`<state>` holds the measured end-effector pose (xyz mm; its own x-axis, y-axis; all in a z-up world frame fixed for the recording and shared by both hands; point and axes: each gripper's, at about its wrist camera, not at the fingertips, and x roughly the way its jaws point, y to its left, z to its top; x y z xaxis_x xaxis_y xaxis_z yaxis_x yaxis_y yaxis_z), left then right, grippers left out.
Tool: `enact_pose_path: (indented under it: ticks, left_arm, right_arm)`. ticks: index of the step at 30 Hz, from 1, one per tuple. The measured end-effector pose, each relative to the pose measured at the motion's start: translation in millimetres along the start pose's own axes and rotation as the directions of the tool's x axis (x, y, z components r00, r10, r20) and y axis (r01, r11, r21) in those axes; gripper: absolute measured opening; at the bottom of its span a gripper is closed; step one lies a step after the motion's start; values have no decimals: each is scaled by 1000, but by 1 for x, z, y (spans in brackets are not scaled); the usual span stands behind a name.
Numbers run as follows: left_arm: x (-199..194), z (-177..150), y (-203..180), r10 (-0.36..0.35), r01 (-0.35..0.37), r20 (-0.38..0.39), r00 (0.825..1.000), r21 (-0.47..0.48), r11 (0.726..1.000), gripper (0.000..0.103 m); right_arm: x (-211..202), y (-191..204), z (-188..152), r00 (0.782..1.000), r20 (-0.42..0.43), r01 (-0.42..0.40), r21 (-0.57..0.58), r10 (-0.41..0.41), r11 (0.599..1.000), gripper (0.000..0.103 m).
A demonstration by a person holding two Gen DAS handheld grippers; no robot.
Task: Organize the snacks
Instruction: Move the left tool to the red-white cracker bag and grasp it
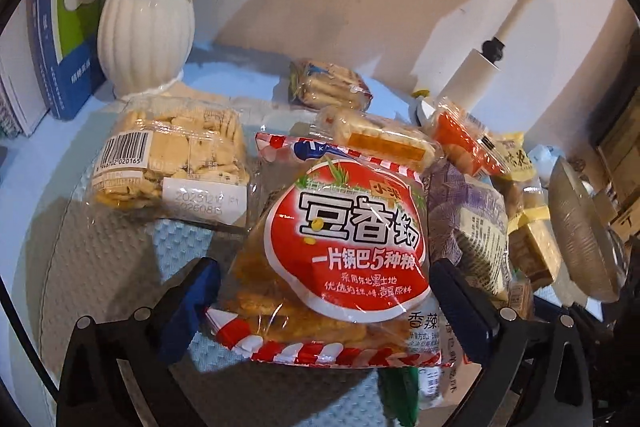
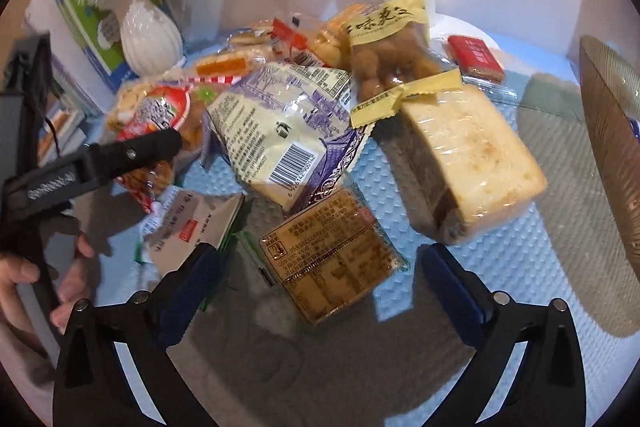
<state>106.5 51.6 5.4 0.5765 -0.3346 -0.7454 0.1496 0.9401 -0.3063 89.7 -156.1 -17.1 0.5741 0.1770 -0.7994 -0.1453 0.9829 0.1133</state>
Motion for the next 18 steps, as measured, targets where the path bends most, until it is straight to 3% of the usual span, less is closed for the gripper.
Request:
enact_pose_path:
  ticks: [2,10,14,18]
  left_arm:
    - [0,-2,-2,8,-8,20,1000,9,1000,103]
    - [6,0,-9,61,-61,11,998,51,997,103]
    - [18,-3,-31,205,-198,-19,979,175,964,103]
    - [16,-2,-26,193,-187,-20,981,163,969,103]
  right_arm:
    - [1,1,-4,999,35,14,-19,-13,1000,103]
    - [3,-3,-3,1000,30,2,-19,-1,1000,103]
    - [5,-1,-2,1000,26,7,-24,-6,1000,103]
    - [5,-1,-2,1000,25,3,-23,-2,1000,103]
